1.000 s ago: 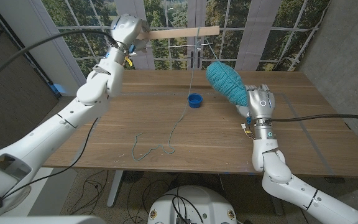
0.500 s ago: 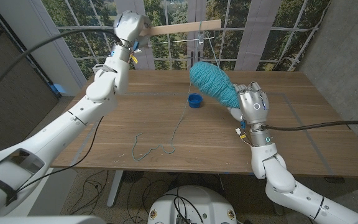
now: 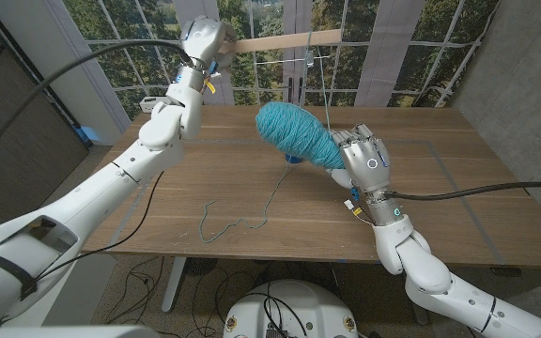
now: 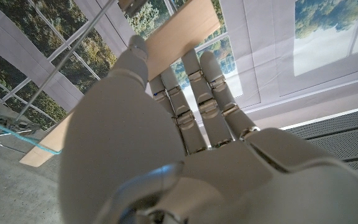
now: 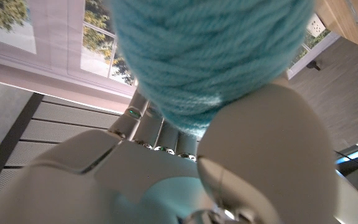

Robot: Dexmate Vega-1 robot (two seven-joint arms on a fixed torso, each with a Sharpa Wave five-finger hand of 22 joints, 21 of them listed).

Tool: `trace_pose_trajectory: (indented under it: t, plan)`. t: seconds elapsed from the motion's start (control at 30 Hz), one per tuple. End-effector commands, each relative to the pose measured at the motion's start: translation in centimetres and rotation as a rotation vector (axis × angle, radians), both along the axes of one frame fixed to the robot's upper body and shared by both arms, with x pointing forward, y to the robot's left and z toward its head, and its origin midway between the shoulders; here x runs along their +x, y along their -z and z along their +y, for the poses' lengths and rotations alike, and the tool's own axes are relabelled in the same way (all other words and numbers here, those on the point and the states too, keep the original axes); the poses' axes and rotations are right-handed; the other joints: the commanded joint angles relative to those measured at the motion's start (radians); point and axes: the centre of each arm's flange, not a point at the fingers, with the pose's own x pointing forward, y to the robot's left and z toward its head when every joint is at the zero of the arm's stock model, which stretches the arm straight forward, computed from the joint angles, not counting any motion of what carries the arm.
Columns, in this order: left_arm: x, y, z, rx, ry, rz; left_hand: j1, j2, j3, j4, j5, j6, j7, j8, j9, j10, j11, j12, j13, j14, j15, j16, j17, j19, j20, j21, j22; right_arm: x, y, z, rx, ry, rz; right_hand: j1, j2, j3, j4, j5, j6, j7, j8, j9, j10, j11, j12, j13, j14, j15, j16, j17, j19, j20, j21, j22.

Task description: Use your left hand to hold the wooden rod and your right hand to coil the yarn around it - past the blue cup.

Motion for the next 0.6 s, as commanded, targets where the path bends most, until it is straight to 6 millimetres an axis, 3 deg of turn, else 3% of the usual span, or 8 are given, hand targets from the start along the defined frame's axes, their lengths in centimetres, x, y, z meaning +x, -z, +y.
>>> trace_pose_trajectory:
  t: [0.03, 0.6]
  plan:
    - [0.8, -0.2, -0.6, 0.025, 0.001, 0.038, 0.101, 0.109, 0.004, 0.001, 0.047, 0.031, -0.029, 0.006, 0.027, 0.007, 0.000, -0.003, 0.005, 0.154, -0.214, 0.004, 0.005, -0.005, -0.126, 0.006, 0.001, -2.4, -1.9, 1.8, -0.082, -0.116, -0.132, 0.259, 0.249, 0.002, 0.008, 0.004, 0.138, -0.141, 0.002, 0.003, 0.094, -0.092, 0.000, 0.008, 0.063, -0.128, -0.003, 0.001, -0.003, -0.157, 0.005, 0.002]
    - [1.8, 0.1, -1.7, 0.079, 0.038, 0.065, 0.101, 0.108, 0.001, 0.002, 0.047, 0.033, -0.034, 0.008, 0.026, 0.008, -0.006, -0.012, 0.009, 0.152, -0.214, -0.004, 0.007, -0.013, -0.125, 0.011, 0.000, -3.2, -6.5, 4.7, -0.253, -0.198, -0.262, 0.260, 0.250, -0.004, 0.011, 0.008, 0.138, -0.144, 0.001, 0.010, 0.097, -0.091, -0.005, 0.010, 0.067, -0.128, -0.013, 0.002, -0.006, -0.157, 0.006, 0.002]
